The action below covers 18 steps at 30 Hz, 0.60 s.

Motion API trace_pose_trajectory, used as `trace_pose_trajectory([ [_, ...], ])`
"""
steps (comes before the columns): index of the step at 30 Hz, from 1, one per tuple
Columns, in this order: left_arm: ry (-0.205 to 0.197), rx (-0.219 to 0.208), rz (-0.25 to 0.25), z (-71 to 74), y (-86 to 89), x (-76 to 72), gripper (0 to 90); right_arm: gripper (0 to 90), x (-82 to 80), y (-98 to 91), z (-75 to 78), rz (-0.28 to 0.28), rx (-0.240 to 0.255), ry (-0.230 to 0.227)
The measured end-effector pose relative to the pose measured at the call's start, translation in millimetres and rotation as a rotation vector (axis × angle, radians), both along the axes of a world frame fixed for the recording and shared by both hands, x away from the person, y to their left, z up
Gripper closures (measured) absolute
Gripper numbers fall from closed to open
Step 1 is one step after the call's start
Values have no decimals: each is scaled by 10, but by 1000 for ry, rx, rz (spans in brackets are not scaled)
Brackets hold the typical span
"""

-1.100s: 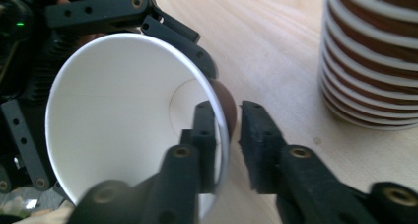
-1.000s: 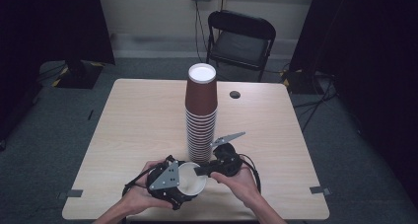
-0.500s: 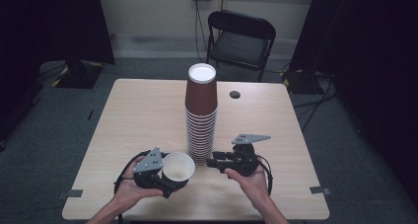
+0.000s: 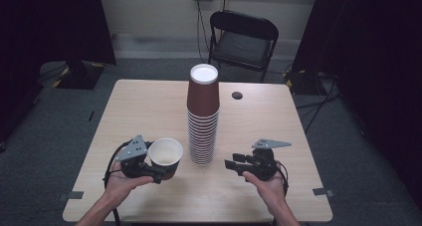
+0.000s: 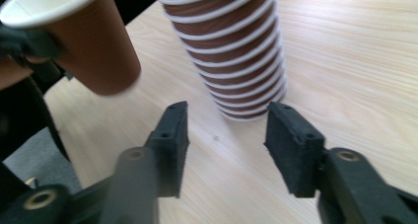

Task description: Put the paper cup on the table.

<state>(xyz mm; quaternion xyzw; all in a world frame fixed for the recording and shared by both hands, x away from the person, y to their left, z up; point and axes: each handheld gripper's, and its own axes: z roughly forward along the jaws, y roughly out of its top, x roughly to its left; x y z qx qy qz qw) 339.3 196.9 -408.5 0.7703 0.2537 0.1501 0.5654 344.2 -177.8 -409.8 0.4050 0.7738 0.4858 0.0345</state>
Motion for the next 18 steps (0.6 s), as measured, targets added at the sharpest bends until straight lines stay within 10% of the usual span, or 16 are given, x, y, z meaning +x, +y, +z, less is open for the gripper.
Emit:
trace_pose_trajectory([
  [18, 14, 8, 188, -11, 173, 413, 91, 376, -57, -295, -94, -92, -34, -30],
])
